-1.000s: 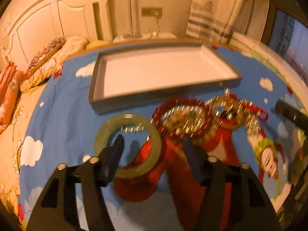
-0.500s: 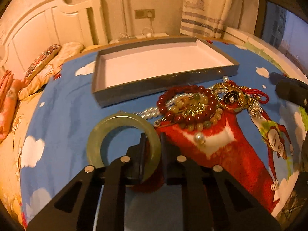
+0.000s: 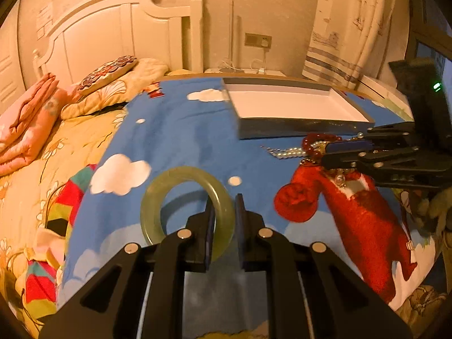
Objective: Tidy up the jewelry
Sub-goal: 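Grasp the dark red bead bracelet with the right tool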
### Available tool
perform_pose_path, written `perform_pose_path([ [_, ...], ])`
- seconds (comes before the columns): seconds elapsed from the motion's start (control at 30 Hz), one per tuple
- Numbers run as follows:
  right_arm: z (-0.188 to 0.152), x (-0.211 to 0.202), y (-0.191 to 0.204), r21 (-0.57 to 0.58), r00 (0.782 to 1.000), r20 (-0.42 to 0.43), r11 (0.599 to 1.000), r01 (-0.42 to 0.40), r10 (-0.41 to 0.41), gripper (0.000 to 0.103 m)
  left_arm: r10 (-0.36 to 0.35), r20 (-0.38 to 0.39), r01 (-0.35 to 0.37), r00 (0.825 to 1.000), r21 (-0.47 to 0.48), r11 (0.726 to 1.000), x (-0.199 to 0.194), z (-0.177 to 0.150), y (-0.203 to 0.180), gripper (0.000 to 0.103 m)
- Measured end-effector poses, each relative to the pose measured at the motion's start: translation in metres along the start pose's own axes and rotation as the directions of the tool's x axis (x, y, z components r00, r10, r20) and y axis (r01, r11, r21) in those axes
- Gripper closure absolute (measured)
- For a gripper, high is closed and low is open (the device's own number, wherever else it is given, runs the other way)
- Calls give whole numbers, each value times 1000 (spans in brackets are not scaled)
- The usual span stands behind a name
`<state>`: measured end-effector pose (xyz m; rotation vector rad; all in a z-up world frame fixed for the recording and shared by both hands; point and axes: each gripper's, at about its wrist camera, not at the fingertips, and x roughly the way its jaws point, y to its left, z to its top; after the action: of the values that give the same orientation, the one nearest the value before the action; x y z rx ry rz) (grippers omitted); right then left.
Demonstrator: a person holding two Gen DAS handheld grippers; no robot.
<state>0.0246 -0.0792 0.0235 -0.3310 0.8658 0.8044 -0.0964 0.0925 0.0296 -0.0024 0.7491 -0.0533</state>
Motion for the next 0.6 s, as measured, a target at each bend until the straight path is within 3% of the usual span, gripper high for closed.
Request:
perform_pose_path([
  [0.07, -2, 5, 3, -48, 999, -12, 998, 33, -34, 79, -4, 3, 4, 1000, -7, 1000, -3, -2, 3, 90],
  [0.13, -4, 6, 7, -82, 998, -9, 995, 56, -57, 88, -9, 7, 9, 1000, -11, 1000, -5, -4, 6, 90],
  [0.23, -9, -6, 11, -106, 997, 34, 992, 73, -69, 89, -10, 8, 10, 1000, -13, 1000, -5, -5, 6, 90],
  [0.6, -4, -62, -22, 133, 972, 230, 987, -89, 57, 89, -39, 12, 39, 999, -8, 999, -3, 3, -7, 90],
])
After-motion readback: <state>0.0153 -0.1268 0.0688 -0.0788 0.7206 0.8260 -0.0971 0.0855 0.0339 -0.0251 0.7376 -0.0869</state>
